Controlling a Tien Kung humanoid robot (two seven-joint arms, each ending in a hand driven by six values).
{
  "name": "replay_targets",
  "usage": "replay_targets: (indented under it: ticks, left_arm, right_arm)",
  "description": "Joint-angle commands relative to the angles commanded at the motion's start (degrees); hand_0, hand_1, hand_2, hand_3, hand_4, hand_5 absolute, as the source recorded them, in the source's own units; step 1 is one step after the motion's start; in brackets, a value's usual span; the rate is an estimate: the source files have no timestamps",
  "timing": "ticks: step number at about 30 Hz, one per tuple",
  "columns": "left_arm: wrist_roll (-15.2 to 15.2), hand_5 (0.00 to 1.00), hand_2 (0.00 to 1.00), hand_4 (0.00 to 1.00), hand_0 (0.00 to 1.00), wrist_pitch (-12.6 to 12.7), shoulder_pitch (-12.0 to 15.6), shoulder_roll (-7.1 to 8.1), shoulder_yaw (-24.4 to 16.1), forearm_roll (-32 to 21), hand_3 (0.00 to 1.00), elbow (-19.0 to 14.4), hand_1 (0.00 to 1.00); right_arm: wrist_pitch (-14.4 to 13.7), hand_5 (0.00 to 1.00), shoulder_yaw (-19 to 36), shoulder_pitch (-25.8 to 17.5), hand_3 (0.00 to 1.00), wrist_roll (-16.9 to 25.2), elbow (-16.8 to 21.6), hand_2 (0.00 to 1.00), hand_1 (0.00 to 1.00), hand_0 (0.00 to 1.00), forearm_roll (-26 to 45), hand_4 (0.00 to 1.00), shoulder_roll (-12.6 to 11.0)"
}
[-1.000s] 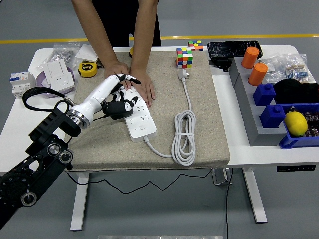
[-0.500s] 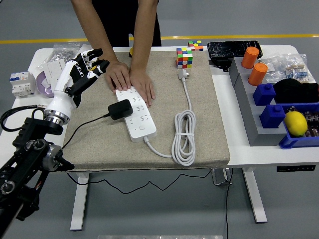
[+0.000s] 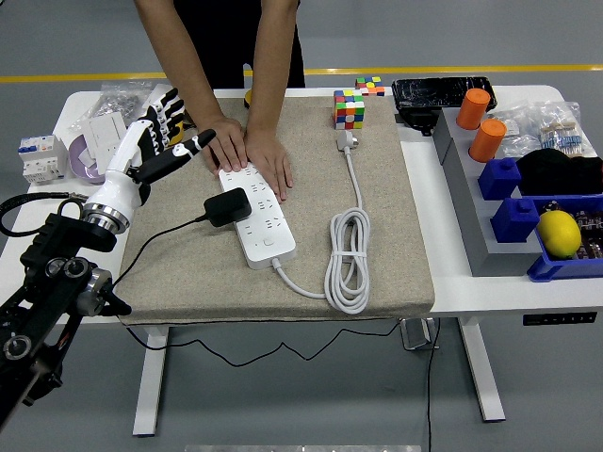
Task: Pick up the plug,place it near the board,insert it into the board,press the button
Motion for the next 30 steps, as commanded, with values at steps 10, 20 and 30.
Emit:
replay_targets:
  ticks: [10, 20, 30]
  left_arm:
    - [3.9, 0.251, 0.923, 0.998, 0.933, -5.1, -4.6, 1.11, 7.0, 23.9, 0.887, 4.4, 0.978]
    - [6.1, 0.24, 0.934, 0.998, 0.93, -6.4, -6.4, -0.08, 9.6, 34.7, 0.895, 8.2, 0.986]
    - [7.7, 0.103, 0.483, 0.882, 0.374, -6.9, -2.4, 2.51, 10.2, 26.2, 0.87, -5.0, 0.422]
  right_arm:
    - [0.0, 0.827, -0.2, -0.2, 0.71, -0.1, 0.0, 0.715, 0.722, 0.801, -0.1, 0.998, -0.1]
    - [0.1, 0.827, -1.1, 0.1, 0.71, 0.1, 0.0, 0.714, 0.722, 0.801, 0.3, 0.998, -0.2]
    - [0.0, 0.826, -0.6, -0.5, 0.71, -0.2, 0.0, 0.714, 0.722, 0.801, -0.2, 0.998, -0.2]
